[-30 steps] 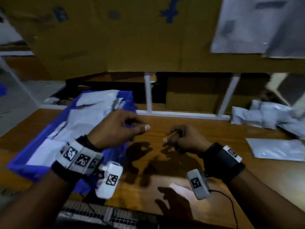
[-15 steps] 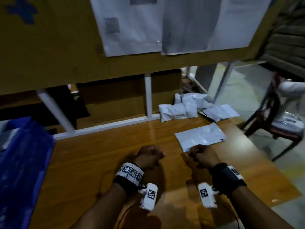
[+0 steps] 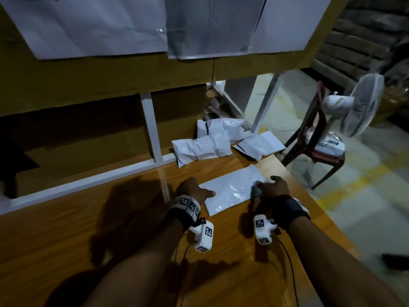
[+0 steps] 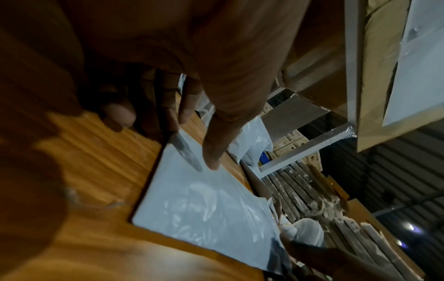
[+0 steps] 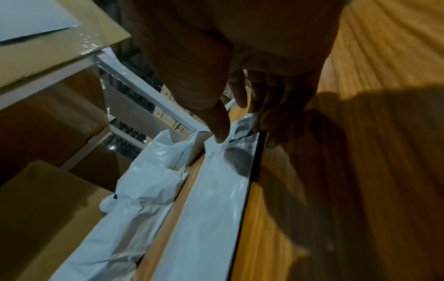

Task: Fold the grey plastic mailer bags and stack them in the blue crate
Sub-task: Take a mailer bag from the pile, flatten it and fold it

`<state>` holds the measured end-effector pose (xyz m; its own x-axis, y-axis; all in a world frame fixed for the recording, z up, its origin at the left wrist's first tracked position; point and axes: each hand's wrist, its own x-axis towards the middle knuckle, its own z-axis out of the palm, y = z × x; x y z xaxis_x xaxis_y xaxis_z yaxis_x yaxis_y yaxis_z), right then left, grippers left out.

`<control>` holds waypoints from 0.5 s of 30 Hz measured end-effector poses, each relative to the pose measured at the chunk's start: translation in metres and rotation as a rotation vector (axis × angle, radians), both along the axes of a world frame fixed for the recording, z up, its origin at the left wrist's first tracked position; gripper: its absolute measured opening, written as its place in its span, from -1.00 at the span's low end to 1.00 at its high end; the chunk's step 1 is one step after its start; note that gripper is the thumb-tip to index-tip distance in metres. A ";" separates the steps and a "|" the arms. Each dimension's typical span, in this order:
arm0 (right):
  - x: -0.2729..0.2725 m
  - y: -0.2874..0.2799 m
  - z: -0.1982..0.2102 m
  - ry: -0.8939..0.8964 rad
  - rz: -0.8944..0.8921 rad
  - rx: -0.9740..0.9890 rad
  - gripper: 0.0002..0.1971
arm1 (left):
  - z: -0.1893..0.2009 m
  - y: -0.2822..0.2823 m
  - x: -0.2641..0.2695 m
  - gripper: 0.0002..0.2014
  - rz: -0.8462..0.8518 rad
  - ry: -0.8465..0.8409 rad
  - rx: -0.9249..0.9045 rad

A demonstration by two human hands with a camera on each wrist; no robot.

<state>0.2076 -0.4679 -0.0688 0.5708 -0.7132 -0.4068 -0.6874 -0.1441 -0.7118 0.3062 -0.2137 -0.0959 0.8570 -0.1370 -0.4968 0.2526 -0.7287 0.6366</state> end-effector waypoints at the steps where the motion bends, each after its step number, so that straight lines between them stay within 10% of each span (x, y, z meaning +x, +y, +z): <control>1: -0.001 0.002 -0.005 -0.023 -0.004 0.033 -0.53 | 0.000 0.000 -0.001 -0.03 0.001 -0.028 0.015; 3: -0.012 0.015 0.001 -0.059 -0.014 0.098 -0.86 | 0.001 0.002 -0.005 -0.28 0.000 -0.065 0.030; 15: -0.159 0.090 0.026 -0.181 0.308 0.363 -0.61 | 0.059 0.152 -0.140 -0.73 0.136 -0.200 -0.386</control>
